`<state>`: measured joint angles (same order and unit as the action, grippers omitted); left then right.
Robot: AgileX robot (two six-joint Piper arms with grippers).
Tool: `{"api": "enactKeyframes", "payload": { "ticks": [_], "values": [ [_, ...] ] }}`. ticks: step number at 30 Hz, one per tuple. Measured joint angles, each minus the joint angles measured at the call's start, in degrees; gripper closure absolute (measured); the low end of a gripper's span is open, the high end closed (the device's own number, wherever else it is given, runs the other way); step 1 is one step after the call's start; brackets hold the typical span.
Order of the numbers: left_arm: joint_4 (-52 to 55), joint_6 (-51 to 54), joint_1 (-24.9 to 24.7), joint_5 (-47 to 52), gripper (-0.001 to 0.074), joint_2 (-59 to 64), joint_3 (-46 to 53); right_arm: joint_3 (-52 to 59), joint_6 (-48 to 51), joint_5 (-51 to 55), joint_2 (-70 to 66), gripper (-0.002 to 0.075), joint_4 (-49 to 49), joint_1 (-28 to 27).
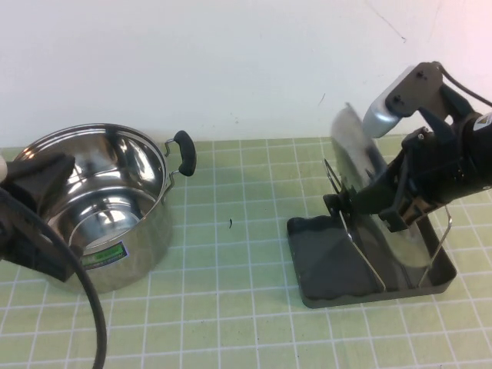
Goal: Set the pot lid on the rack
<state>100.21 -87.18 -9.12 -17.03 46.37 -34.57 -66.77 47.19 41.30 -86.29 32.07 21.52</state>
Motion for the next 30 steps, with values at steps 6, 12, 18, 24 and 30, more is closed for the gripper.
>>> {"api": "enactKeyframes", "payload": {
  "ticks": [6,12,18,24,30],
  "values": [
    [0.2,0.0,0.0,0.4,0.0736,0.0,0.8,0.0,-4.8,0.2,0.8,0.0475,-3.6,0.0],
    [0.2,-1.3,0.0,3.6,0.0736,-0.7,0.8,0.0,-6.4,0.9,9.3,0.0473,-5.3,0.0],
    [0.2,-5.3,0.0,7.8,0.0736,-7.5,5.3,4.0,-7.8,-2.6,26.2,0.0473,-6.1,0.0],
    [-0.2,-12.5,0.0,11.2,0.0736,-19.8,14.3,18.3,-8.0,-12.2,45.1,0.0547,-6.1,0.0],
    [-0.2,-15.2,0.0,11.6,0.0736,-33.7,20.8,29.5,-8.1,-15.5,57.0,0.0704,-5.7,0.0]
  ]
}}
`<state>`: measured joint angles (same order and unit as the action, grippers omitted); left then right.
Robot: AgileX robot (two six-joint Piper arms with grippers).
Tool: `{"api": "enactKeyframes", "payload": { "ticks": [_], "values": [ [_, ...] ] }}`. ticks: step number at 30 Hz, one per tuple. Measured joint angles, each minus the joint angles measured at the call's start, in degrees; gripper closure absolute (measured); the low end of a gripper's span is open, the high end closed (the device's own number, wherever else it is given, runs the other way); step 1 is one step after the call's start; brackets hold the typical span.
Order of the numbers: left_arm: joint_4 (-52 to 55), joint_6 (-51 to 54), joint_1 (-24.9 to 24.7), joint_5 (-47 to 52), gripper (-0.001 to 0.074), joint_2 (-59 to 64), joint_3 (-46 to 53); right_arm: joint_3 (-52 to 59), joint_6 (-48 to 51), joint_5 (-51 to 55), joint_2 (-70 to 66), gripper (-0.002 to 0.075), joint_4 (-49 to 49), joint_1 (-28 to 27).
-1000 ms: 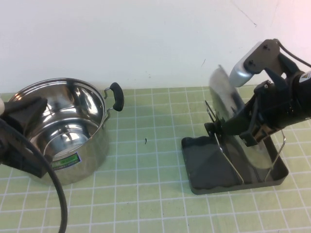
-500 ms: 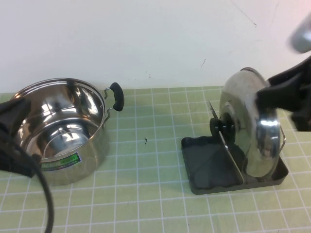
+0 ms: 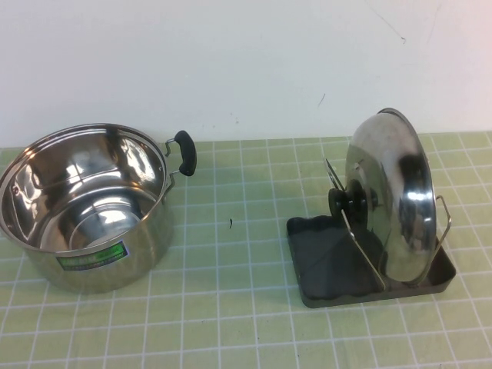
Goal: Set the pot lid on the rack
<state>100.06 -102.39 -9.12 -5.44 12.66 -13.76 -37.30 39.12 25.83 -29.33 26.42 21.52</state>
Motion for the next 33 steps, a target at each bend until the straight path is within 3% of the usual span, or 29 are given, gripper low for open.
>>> {"api": "enactKeyframes", "payload": {
  "ticks": [11,33],
  "values": [
    [-0.4,-0.1,0.0,2.5,0.0736,-12.3,6.1,8.8,0.2,0.5,9.3,0.0727,4.1,0.0],
    [1.5,0.1,0.0,-30.0,0.0736,-12.4,10.0,9.4,0.5,0.8,9.6,0.0727,3.8,0.0]
  ]
}}
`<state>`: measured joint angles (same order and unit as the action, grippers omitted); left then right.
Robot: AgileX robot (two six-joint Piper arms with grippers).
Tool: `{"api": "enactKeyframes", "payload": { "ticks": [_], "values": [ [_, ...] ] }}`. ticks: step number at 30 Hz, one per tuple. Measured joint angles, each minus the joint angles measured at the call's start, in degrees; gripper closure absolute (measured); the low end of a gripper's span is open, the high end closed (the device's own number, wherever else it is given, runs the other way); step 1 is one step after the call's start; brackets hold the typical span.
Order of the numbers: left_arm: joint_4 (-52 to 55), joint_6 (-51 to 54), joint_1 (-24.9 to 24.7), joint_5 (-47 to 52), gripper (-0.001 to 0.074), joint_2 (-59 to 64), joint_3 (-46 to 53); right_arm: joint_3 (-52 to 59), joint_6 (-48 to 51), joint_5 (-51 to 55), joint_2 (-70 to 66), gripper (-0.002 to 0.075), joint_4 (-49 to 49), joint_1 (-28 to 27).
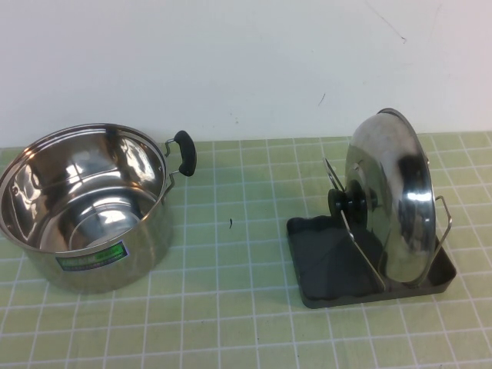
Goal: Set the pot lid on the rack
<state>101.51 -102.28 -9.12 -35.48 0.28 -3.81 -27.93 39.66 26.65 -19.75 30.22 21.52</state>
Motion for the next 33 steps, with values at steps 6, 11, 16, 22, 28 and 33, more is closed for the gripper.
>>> {"api": "enactKeyframes", "payload": {
  "ticks": [6,11,16,22,28,33],
  "values": [
    [0.2,0.0,0.0,-7.0,0.0736,0.0,0.0,6.0,-8.6,-5.8,0.4,0.0727,-6.5,0.0],
    [0.4,0.0,0.0,-10.5,0.0736,0.0,0.0,9.6,-33.0,-6.0,4.1,0.0727,-31.4,-2.6],
    [0.6,-0.2,0.0,-12.2,0.0736,0.0,0.0,10.2,-28.5,0.8,9.7,0.0727,-34.3,-10.0],
    [0.9,-0.3,0.0,-13.0,0.0736,0.0,0.0,15.8,-17.6,-7.9,16.0,0.0727,-31.6,-24.0],
    [1.0,-0.3,0.0,-13.2,0.0736,0.0,0.0,24.0,-23.5,-11.8,18.6,0.0727,-31.2,-28.8],
    [1.1,-0.4,0.0,-13.2,0.0736,0.0,0.0,29.1,-32.5,-12.6,20.1,0.0727,-33.3,-26.1]
  ]
}}
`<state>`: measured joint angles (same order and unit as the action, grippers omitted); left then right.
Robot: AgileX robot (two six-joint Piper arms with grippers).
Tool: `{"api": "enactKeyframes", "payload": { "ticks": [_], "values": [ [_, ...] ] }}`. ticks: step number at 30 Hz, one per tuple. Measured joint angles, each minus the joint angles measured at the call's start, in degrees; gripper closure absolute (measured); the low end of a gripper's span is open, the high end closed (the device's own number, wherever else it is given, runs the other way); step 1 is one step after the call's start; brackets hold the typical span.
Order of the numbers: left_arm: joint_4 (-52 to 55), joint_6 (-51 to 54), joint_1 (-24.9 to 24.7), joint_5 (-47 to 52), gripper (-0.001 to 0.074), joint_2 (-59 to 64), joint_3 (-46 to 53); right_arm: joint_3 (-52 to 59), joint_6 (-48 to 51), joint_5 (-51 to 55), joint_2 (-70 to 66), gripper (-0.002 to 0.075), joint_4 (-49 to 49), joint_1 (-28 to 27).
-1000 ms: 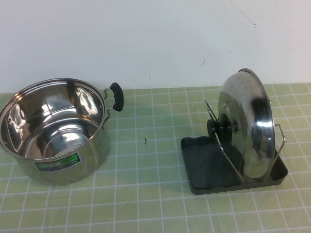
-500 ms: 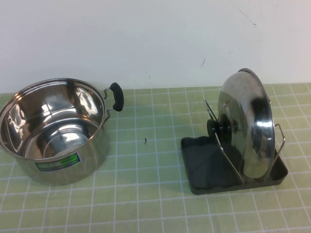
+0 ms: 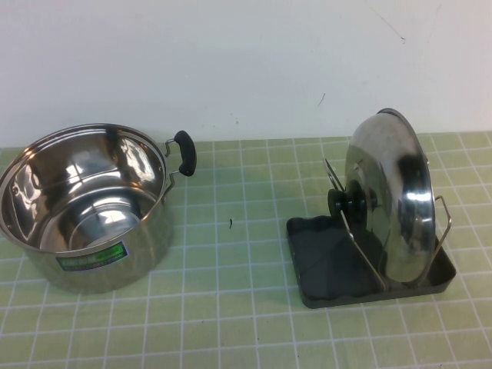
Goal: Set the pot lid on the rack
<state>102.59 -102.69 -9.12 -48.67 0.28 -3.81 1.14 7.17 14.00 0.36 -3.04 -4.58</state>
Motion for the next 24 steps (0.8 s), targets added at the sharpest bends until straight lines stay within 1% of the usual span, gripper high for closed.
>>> {"api": "enactKeyframes", "payload": {
  "ticks": [4,7,9,11,18,24],
  "values": [
    [0.0,-0.1,0.0,-0.1,0.0736,0.0,0.0,0.4,-5.1,0.5,0.3,0.0727,-4.6,5.1],
    [0.0,-0.1,0.0,-0.2,0.0736,0.0,0.0,0.4,-6.0,1.4,0.3,0.0727,-6.3,8.3],
    [0.1,-0.1,0.0,-0.2,0.0736,0.0,0.0,0.4,-6.1,2.8,0.3,0.0727,-6.6,9.3],
    [0.1,-0.1,0.0,-0.2,0.0736,0.0,0.0,0.4,-6.2,4.7,0.3,0.0727,-6.6,9.7],
    [0.1,0.2,0.0,-0.2,0.0736,0.0,0.0,0.4,-8.7,5.2,0.4,0.0727,-6.6,9.9],
    [0.1,0.2,0.0,-0.2,0.0736,0.0,0.0,0.3,-8.7,5.6,0.4,0.0727,-6.6,9.9]
  ]
}}
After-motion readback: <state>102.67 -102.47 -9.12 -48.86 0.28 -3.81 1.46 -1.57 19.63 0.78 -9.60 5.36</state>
